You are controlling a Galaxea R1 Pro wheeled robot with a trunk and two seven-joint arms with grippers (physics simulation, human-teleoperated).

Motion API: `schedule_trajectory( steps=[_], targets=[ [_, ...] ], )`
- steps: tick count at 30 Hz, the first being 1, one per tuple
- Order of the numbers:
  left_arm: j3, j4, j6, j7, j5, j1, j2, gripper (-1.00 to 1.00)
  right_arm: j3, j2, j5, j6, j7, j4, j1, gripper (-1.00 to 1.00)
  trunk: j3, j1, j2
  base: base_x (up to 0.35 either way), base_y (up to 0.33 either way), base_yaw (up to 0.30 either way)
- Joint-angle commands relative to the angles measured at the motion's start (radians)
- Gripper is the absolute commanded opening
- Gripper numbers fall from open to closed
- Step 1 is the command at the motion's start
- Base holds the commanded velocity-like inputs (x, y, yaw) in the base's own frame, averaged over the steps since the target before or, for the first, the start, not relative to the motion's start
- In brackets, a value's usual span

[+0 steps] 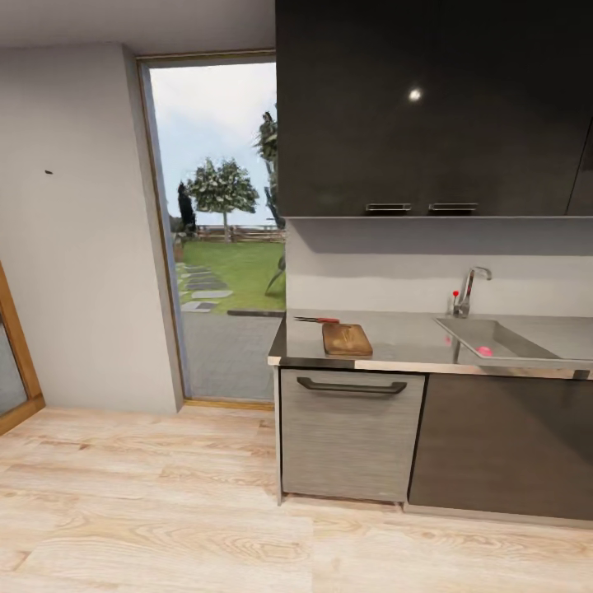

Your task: In the kitchen, take the Vidalia onion out of the sink, dice it on the chopping board with the paring knife, put the diced onion into the bowl on the countertop, then place both the paring knife and the chopping board into the sink.

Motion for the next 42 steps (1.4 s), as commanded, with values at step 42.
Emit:
schedule_trajectory(
  steps=[42],
  targets=[
    [-0.001, -0.010, -0.002, 0.001, 0.003, 0.000, 0.022, 1.00, 0.001, -0.002, 0.000, -0.005, -0.007, 0.004, -0.001, 1.00, -0.001, 0.000, -0.001, 0.104, -0.093, -0.087]
  ],
)
